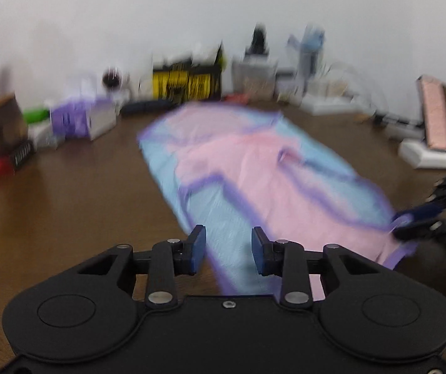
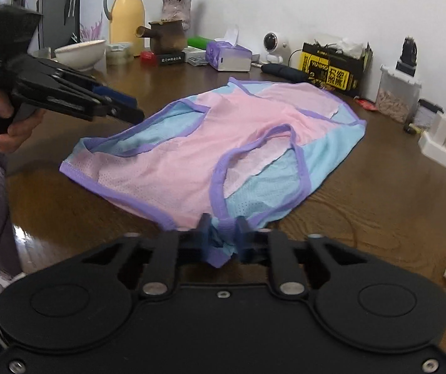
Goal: Fold clothes
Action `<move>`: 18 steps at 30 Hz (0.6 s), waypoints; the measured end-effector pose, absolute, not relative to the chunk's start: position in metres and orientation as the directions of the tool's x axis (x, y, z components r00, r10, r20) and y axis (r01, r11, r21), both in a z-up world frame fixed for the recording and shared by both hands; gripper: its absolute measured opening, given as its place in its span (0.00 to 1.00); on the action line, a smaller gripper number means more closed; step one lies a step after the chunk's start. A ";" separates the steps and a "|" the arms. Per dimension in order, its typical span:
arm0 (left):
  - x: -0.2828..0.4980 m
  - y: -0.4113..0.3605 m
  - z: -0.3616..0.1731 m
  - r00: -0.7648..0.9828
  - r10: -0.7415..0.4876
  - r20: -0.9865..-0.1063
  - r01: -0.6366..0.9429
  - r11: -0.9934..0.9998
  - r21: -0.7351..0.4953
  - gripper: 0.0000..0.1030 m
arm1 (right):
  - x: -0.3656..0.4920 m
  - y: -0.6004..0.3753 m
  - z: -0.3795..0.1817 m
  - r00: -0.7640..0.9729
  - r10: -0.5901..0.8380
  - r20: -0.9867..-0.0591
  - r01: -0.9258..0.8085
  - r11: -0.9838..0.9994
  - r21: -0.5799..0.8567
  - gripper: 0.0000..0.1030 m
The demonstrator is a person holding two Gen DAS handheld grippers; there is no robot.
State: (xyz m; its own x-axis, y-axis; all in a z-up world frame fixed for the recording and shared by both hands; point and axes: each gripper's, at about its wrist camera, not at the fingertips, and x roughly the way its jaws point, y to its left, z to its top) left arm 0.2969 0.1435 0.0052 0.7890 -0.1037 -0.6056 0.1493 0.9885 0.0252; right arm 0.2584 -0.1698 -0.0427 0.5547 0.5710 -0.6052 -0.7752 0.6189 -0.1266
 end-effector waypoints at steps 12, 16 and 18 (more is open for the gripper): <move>0.297 0.161 0.000 0.783 0.026 -0.622 -0.029 1.000 0.005 0.20 | 0.228 -0.216 -0.029 0.628 0.547 -0.554 -0.664 0.747 -0.015 0.37; 0.281 0.158 0.019 0.819 -0.040 -0.572 0.011 0.998 -0.054 0.36 | 0.218 -0.201 -0.029 0.598 0.586 -0.546 -0.725 0.686 -0.057 0.37; 0.282 0.151 0.019 0.811 -0.062 -0.582 0.047 0.998 -0.041 0.39 | 0.224 -0.190 -0.034 0.593 0.582 -0.557 -0.735 0.673 -0.080 0.37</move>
